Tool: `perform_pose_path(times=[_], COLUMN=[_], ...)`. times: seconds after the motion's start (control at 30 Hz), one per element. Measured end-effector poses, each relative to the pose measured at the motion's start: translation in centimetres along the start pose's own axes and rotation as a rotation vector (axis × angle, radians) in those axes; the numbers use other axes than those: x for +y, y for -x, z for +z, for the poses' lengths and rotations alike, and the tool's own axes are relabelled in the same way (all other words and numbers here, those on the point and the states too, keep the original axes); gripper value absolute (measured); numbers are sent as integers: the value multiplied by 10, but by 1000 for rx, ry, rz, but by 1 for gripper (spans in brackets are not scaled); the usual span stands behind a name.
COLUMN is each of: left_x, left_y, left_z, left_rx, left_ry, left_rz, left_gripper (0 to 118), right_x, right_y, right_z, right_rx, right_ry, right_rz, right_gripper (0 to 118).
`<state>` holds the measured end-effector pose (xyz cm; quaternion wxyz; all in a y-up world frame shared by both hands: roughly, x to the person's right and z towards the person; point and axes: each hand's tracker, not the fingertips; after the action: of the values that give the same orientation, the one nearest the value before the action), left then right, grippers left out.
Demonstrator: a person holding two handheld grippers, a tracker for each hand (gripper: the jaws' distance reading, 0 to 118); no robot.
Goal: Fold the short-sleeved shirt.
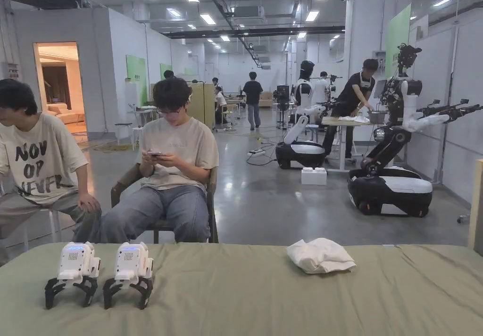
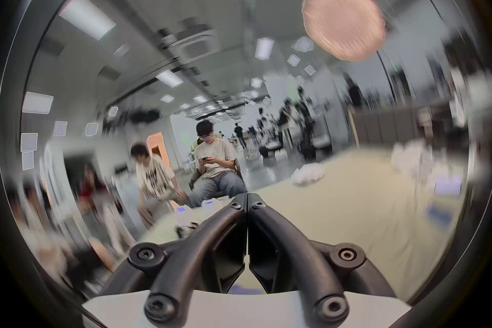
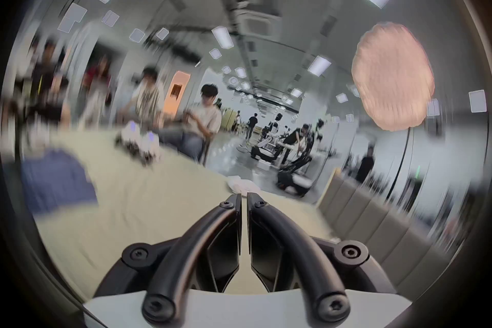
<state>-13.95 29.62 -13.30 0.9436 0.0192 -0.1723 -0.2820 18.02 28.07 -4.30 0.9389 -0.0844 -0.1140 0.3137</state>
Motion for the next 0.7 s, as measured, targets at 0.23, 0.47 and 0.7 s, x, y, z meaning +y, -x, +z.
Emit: perform_pose_path(times=[0.23,0.47,0.7], left_x=[-74,-77,-21], left_y=[-59,-53,30], left_z=[-3,1,11], left_rx=[-106,-89,-15], left_ry=[152,170,24], left_rz=[-936,-735,340], left_gripper=[0,0,0], right_x=[-60,-73,-29], right_y=[59,59,-9], right_z=[-4,-3,3], right_rx=[66,155,22], right_ry=[-6,-3,-25], right_rz=[969,864,-212], right_gripper=[2,2,2])
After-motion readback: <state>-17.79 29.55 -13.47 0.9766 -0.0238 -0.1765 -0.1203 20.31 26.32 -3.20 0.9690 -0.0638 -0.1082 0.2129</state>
